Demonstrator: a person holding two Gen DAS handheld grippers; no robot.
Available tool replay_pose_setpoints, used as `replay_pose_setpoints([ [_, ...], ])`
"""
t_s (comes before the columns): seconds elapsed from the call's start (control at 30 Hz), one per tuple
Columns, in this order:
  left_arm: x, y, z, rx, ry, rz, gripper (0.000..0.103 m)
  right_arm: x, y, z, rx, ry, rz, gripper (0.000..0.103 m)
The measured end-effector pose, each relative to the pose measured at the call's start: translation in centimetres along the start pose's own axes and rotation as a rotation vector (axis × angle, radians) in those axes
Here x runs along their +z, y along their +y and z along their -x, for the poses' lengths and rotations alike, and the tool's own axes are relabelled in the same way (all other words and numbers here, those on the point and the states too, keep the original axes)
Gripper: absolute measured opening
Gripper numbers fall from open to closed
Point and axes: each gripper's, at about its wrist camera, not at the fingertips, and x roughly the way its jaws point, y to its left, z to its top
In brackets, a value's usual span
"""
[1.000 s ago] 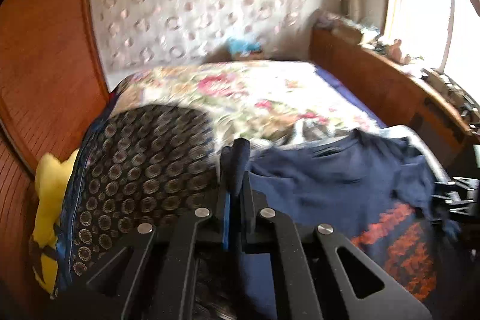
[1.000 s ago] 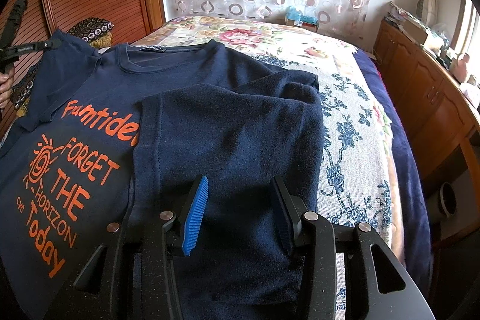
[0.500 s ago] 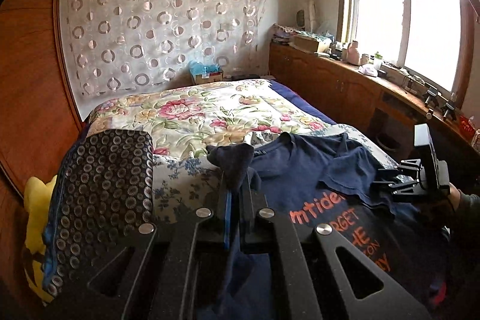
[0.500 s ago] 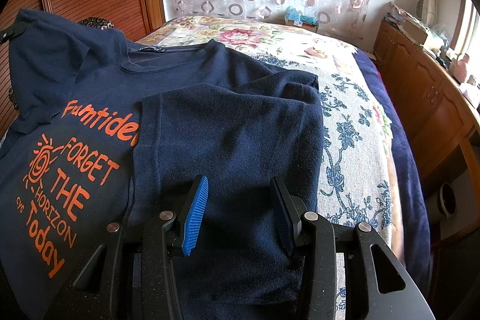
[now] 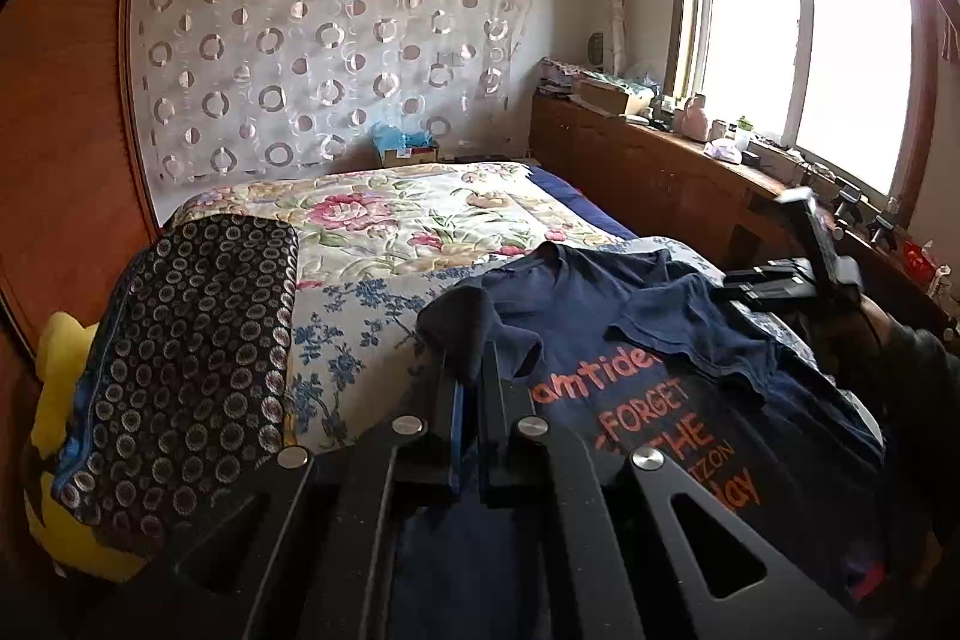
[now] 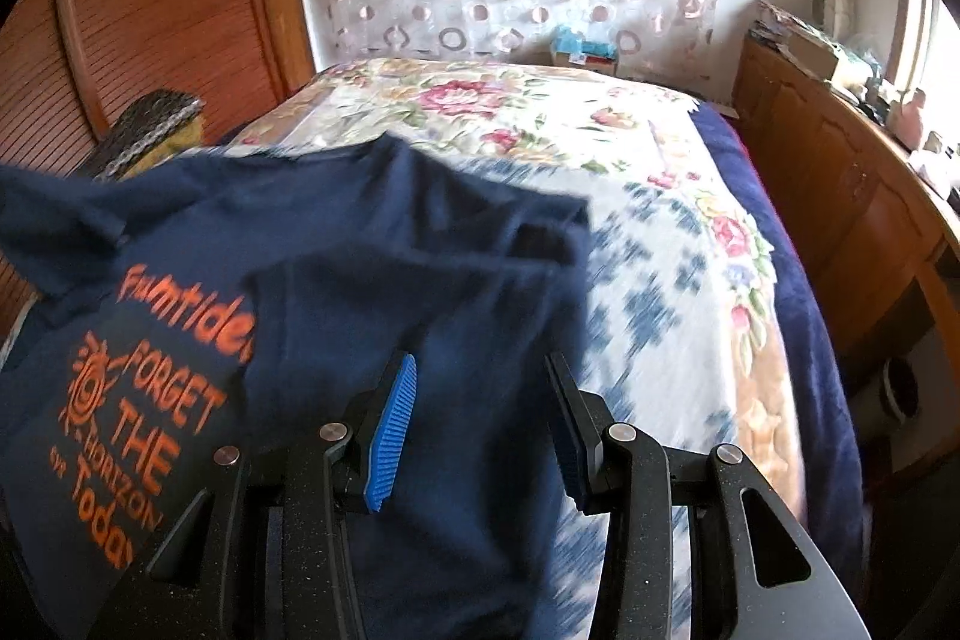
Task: Fold small clothes
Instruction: 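Grasp the hem with the right gripper while the left gripper holds it, then lift the hem with both grippers and fold it toward the collar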
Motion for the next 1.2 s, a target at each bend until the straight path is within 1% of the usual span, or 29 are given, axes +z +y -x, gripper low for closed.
replay_pose_setpoints([
  [0.07, -0.3, 0.1, -0.1, -0.004, 0.007, 0.007, 0.004, 1.2, -1.1, -1.3, -0.022, 0.021, -0.015, 0.044],
  [0.27, -1.8, 0.1, -0.5, -0.005, 0.035, 0.013, 0.004, 3.5, -3.6, -5.7, 0.003, 0.086, -0.093, 0.044],
  [0.43, -2.7, 0.5, -0.6, 0.001, 0.052, 0.017, 0.004, 5.2, -3.6, -7.4, 0.037, 0.088, -0.113, 0.044],
  [0.6, -3.1, 0.8, -0.7, 0.001, 0.063, 0.018, 0.004, 6.0, -2.9, -8.5, 0.007, 0.108, -0.078, 0.044],
  [0.63, -3.1, 0.8, -0.7, 0.001, 0.065, 0.018, 0.004, 6.1, -2.9, -8.6, 0.003, 0.109, -0.067, 0.037],
  [0.7, -3.2, 0.8, -0.7, 0.0, 0.066, 0.018, 0.004, 6.1, -2.8, -8.7, 0.01, 0.111, -0.061, 0.032],
  [0.73, -3.2, 0.8, -0.7, 0.001, 0.066, 0.017, 0.004, 6.1, -2.9, -8.8, 0.014, 0.11, -0.054, 0.025],
  [0.8, -3.2, 0.8, -0.7, 0.0, 0.065, 0.018, 0.004, 6.3, -2.8, -8.7, 0.015, 0.112, -0.047, 0.017],
  [0.83, -3.2, 0.8, -0.6, 0.001, 0.063, 0.017, 0.004, 6.4, -2.8, -8.4, 0.017, 0.098, -0.047, 0.009],
  [0.93, -3.2, 0.8, 0.0, -0.002, 0.058, 0.016, 0.004, 6.4, -2.6, -6.2, 0.053, 0.017, -0.058, 0.007],
  [1.03, -3.5, 1.0, 1.3, -0.002, 0.042, 0.032, 0.004, 5.6, -2.3, -2.2, 0.109, -0.074, -0.07, 0.007],
  [1.13, -4.1, 1.2, 3.2, -0.012, 0.016, 0.055, 0.004, 4.0, -1.2, 2.2, 0.15, -0.147, -0.049, 0.007],
  [1.2, -4.7, 1.2, 4.5, -0.006, 0.0, 0.06, 0.004, 2.6, -0.3, 4.7, 0.169, -0.173, -0.021, 0.007],
])
